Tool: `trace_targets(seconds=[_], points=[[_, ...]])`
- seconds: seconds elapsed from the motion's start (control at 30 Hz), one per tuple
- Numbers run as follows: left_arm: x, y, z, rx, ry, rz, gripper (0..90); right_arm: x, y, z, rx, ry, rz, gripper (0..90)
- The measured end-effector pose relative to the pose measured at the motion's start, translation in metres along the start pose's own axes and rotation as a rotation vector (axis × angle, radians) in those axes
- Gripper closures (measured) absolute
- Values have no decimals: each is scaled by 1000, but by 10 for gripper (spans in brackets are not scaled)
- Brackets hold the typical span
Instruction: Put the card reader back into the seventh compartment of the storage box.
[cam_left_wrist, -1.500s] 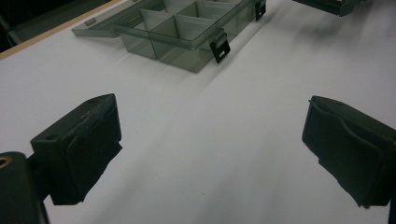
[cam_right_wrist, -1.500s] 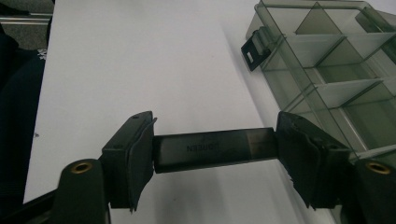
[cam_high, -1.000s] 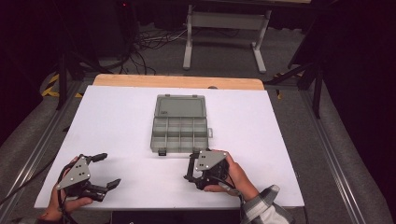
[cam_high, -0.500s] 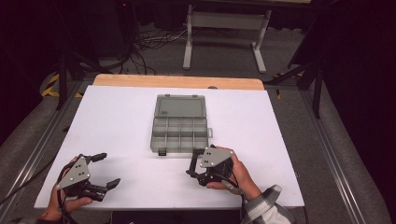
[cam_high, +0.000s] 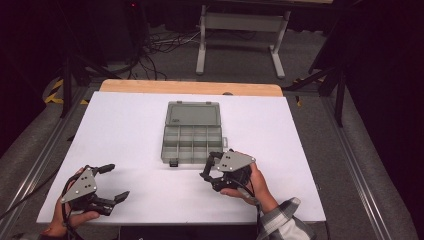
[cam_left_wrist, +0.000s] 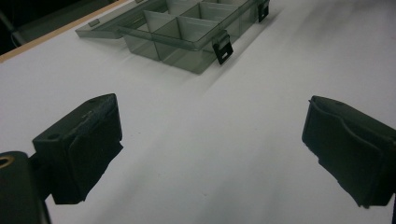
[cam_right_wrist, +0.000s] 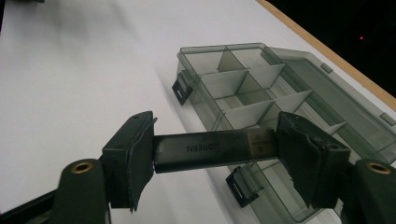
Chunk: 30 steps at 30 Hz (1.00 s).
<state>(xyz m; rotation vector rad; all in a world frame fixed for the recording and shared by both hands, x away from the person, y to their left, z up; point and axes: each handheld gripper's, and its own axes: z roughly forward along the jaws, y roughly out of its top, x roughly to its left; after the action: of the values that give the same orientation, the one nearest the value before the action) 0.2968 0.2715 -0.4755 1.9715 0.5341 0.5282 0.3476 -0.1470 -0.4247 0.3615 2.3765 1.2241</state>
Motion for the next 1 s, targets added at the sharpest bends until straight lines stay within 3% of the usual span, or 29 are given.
trace_targets(seconds=[0.47,1.0], points=[[0,0,1,2,-3,-2,60,-8,4,13,9,-12,11,307],[1,-1,0,-3,1,-9,61,-31,13,38,26,-59,54,307]])
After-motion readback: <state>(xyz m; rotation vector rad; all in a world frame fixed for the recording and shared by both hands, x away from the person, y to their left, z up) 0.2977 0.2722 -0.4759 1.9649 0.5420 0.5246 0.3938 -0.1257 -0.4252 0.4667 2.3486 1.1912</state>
